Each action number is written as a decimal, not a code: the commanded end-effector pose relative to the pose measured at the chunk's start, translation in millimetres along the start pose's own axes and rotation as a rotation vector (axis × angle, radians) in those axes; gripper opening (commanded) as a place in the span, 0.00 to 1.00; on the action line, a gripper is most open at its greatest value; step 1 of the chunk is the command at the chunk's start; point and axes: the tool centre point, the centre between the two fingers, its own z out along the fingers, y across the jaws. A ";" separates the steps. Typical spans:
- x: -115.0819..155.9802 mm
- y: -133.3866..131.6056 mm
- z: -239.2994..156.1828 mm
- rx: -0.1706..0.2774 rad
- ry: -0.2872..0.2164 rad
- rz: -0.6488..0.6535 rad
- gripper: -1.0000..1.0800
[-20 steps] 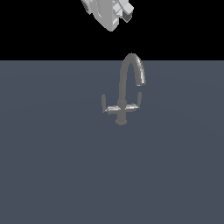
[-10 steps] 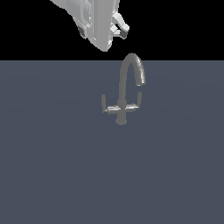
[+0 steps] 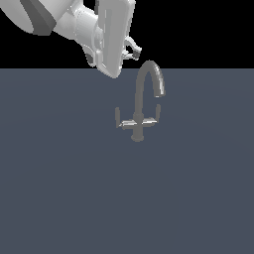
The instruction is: Turn on the faucet by rotating a designated handle.
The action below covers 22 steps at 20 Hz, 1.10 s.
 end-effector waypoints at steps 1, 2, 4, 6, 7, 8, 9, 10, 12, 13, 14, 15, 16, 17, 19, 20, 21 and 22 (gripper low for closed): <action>-1.4 12.0 -0.3 0.025 -0.031 -0.078 0.00; -1.7 16.8 -0.4 0.036 -0.043 -0.109 0.00; -2.3 26.5 -0.6 0.057 -0.066 -0.170 0.00; -2.7 36.3 -0.9 0.080 -0.088 -0.231 0.00; -2.8 41.2 -1.1 0.091 -0.099 -0.262 0.00; -2.8 46.1 -1.3 0.103 -0.110 -0.292 0.00; -2.8 51.0 -1.5 0.115 -0.120 -0.322 0.00; -2.7 56.0 -1.7 0.128 -0.130 -0.353 0.00; -2.4 65.9 -2.1 0.153 -0.150 -0.413 0.00; -2.1 70.9 -2.3 0.166 -0.160 -0.443 0.00; -1.7 76.0 -2.5 0.179 -0.170 -0.473 0.00; -1.3 81.0 -2.8 0.193 -0.179 -0.503 0.00; -0.8 86.0 -3.0 0.207 -0.188 -0.533 0.00; -0.3 91.1 -3.3 0.221 -0.197 -0.562 0.00; 1.0 101.2 -3.8 0.250 -0.214 -0.621 0.00; 1.8 106.3 -4.0 0.264 -0.222 -0.651 0.00; 2.6 111.4 -4.3 0.279 -0.230 -0.680 0.00; 3.5 116.5 -4.5 0.295 -0.238 -0.709 0.00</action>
